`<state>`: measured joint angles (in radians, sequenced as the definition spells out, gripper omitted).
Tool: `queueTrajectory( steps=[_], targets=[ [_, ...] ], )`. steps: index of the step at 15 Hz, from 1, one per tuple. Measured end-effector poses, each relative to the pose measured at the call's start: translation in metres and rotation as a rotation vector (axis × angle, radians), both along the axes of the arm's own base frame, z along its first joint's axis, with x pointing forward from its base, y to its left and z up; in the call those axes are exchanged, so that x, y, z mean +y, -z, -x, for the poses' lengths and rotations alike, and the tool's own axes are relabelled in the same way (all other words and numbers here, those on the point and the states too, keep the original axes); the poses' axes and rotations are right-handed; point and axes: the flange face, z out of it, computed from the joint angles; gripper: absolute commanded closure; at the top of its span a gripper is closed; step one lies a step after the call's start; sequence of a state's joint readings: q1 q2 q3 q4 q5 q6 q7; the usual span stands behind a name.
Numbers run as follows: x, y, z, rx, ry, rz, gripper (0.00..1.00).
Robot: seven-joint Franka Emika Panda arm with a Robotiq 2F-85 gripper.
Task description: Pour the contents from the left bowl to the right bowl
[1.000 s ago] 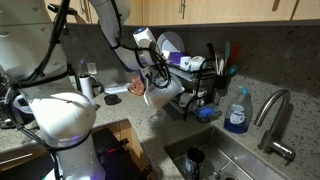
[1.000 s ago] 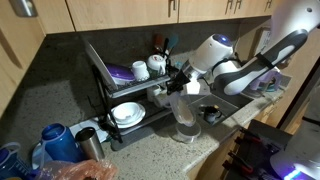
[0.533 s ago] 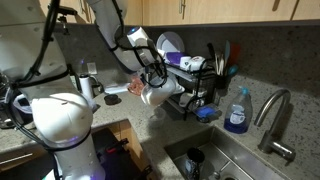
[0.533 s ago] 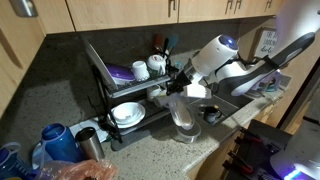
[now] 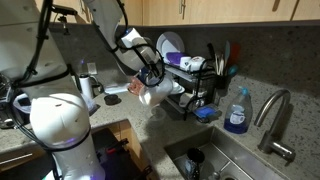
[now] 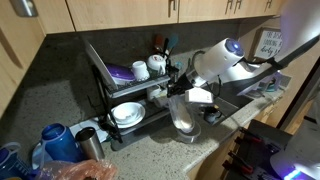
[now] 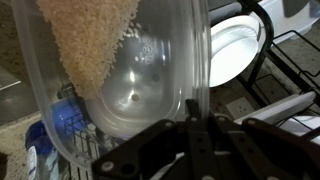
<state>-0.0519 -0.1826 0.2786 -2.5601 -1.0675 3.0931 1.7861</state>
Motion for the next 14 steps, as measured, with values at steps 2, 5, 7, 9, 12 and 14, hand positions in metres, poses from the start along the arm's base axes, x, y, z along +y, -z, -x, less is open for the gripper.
queueTrajectory(
  steps=[2,5,7,9,12,14],
  targets=[
    [-0.001,0.004,0.002,-0.001,0.003,0.016,0.98],
    [-0.003,0.013,0.002,0.016,0.019,0.05,0.95],
    [-0.004,0.018,0.002,0.028,0.023,0.058,0.95],
    [-0.004,0.019,0.002,0.032,0.023,0.058,0.95],
    [-0.004,0.019,0.001,0.032,0.023,0.058,0.95],
    [-0.004,0.019,0.001,0.032,0.023,0.058,0.95]
  ],
)
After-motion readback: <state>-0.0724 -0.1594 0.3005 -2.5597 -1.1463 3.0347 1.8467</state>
